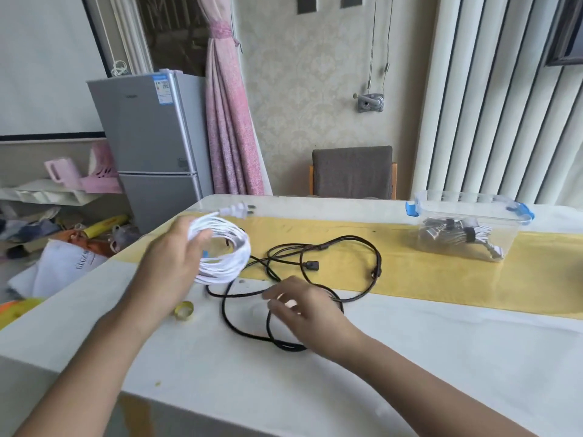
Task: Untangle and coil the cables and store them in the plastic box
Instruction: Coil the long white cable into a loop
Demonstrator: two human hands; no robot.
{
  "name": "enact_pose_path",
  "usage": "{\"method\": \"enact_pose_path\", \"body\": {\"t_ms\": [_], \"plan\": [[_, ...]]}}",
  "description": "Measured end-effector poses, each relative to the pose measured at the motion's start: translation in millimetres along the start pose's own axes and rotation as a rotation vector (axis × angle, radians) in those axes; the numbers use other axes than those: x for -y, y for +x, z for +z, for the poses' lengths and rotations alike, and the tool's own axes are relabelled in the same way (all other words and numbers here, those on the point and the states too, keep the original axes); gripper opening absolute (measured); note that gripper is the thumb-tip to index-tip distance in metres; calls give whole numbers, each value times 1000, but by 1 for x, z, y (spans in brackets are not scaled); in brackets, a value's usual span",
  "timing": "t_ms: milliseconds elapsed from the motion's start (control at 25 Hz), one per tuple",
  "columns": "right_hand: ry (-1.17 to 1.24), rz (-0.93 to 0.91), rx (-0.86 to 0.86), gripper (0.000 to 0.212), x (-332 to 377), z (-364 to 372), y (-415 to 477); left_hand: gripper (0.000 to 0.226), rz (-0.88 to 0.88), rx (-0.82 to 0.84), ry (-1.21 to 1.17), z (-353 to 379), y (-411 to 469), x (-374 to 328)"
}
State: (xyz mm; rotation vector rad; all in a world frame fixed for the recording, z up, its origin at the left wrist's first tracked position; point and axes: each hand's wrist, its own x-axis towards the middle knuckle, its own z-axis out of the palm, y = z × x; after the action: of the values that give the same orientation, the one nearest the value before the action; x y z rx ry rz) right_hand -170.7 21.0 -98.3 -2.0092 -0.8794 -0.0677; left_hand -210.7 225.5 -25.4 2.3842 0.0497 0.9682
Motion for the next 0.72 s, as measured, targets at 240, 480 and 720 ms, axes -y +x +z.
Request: {"method": "enact_pose_path", "body": {"t_ms": [240,480,720], "plan": [[-360,-300,208,34,21,96,57,30,-137,-94,161,-50,-5,49],[-520,-125,247,24,18,130,83,27,-181,-56,147,-48,-11,62],[-236,-183,136,17,28,65,55,29,-129,-3,57,-24,-2,59]]}}
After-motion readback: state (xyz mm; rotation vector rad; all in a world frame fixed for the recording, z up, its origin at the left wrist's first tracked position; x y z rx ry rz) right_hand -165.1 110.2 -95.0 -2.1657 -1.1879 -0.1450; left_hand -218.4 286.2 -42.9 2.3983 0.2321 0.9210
